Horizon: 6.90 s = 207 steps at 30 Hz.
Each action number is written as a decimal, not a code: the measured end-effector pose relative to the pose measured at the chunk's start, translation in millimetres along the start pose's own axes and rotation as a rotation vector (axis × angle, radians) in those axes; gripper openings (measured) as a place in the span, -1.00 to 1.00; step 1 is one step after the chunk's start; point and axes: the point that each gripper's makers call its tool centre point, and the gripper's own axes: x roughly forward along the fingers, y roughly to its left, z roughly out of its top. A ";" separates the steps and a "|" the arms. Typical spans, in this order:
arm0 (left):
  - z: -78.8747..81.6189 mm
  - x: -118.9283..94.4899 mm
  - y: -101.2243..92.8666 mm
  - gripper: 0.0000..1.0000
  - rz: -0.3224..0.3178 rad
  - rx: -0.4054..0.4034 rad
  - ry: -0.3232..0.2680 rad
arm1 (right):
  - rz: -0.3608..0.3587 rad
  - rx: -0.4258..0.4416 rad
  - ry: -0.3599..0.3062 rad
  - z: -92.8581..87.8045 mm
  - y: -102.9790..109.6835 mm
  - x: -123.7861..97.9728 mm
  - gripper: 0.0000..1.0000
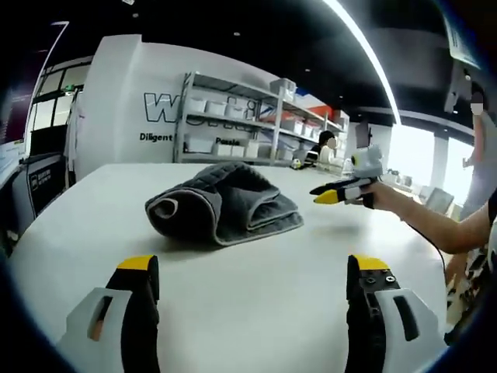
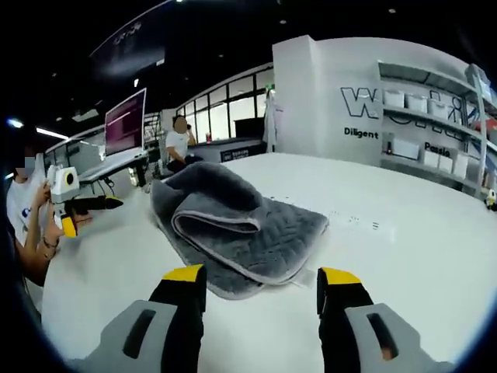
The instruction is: Open the folded towel by lifting each exposed corner and separating the folded layers until the towel lies flat within the target outline without major curled edges
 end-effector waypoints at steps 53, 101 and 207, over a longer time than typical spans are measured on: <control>-3.2 -4.0 13.7 0.95 0.051 0.031 0.027 | 0.131 0.023 -0.045 84.4 44.5 84.6 -0.97; -7.0 -6.5 16.9 0.95 0.060 0.028 0.041 | 0.471 -0.190 0.085 75.3 247.9 201.2 -0.94; -6.4 2.8 35.6 0.89 0.102 0.116 0.146 | 0.099 -0.337 0.060 -13.5 86.2 -77.0 0.77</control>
